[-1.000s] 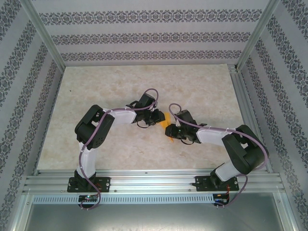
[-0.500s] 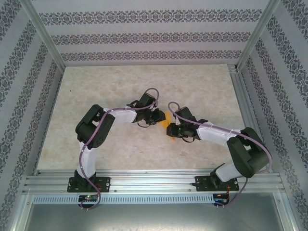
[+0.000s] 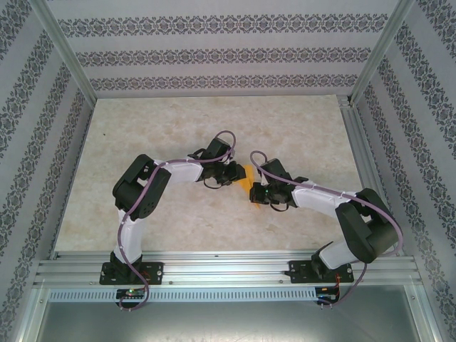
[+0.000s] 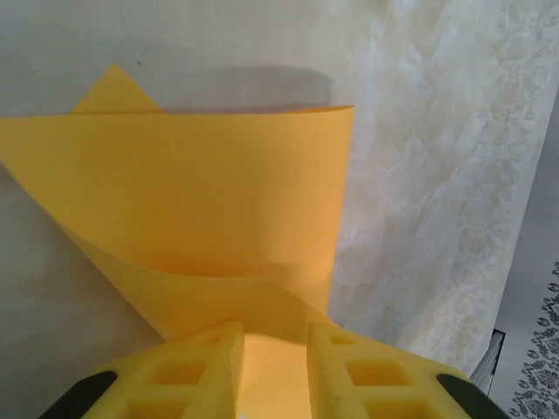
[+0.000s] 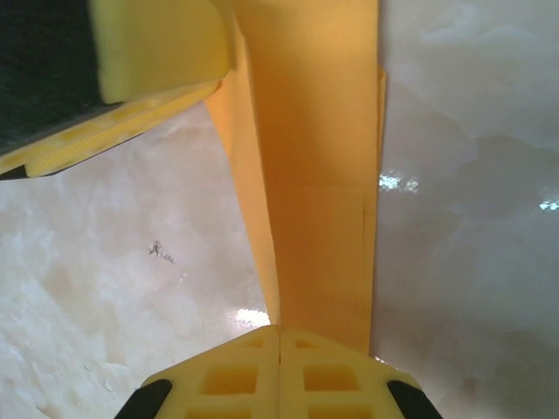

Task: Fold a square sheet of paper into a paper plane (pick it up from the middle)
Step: Fold the wing for the fifth time at the center of the table.

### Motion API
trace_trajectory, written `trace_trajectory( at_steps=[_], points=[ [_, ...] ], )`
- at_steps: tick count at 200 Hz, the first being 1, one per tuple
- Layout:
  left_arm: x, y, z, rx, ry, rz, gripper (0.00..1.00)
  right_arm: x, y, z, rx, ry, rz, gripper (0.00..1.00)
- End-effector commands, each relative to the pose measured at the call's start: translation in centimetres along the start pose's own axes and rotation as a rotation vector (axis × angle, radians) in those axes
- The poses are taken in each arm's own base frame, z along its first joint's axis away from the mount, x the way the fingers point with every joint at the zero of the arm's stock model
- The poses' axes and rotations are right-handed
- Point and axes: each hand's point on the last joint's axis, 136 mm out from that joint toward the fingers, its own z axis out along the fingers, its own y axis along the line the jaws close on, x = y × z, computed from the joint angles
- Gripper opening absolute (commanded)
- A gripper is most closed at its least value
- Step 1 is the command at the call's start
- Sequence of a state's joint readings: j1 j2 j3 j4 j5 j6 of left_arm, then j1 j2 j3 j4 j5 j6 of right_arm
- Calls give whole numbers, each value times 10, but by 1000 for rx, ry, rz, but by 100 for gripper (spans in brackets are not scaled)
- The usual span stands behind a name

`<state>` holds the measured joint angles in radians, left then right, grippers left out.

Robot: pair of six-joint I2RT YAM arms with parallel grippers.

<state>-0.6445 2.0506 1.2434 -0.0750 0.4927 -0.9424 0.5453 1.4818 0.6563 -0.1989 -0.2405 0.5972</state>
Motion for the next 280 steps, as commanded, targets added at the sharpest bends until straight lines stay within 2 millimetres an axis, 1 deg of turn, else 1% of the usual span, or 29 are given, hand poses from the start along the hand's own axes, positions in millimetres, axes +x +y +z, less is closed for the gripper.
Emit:
trace_trajectory(
  at_steps=[1, 41, 54, 78, 115, 144, 152, 160, 171, 182, 198, 209, 241, 263, 280],
  points=[
    [-3, -24, -3, 57, 0, 55, 29, -1, -1, 3, -57, -23, 58, 1],
    [-4, -45, -10, 134, 2, 84, 35, 2, -7, 8, -118, -33, 130, 1],
    [-2, -48, -11, 148, 8, 91, 37, 1, -9, 8, -142, -43, 154, 1],
    [0, -56, -16, 178, 7, 107, 40, -5, -3, 3, -192, -73, 170, 1],
    [0, -72, -34, 220, -22, 147, 43, -10, 5, -8, -254, -105, 195, 0],
    [1, -75, -42, 216, -37, 156, 45, -10, 4, -11, -279, -118, 224, 0],
    [1, -74, -41, 212, -33, 153, 44, -10, 3, -9, -284, -114, 235, 0],
    [2, -73, -39, 211, -27, 150, 44, -13, 5, -9, -321, -122, 253, 0],
    [3, -72, -36, 214, -17, 149, 44, -15, 1, -8, -351, -141, 289, 0],
    [4, -70, -33, 215, -9, 146, 43, -13, -6, -3, -331, -129, 310, 0],
    [7, -69, -27, 223, 17, 144, 40, -11, -6, 2, -340, -113, 314, 0],
    [10, -71, -22, 232, 32, 150, 39, -14, -5, 4, -357, -118, 324, 0],
    [12, -71, -10, 229, 58, 151, 37, -10, -15, 12, -334, -103, 355, 0],
    [10, -71, -7, 230, 57, 155, 37, -13, -15, 10, -359, -114, 375, 0],
    [9, -71, -6, 227, 58, 158, 37, -15, -11, 6, -387, -118, 377, 0]
  ],
)
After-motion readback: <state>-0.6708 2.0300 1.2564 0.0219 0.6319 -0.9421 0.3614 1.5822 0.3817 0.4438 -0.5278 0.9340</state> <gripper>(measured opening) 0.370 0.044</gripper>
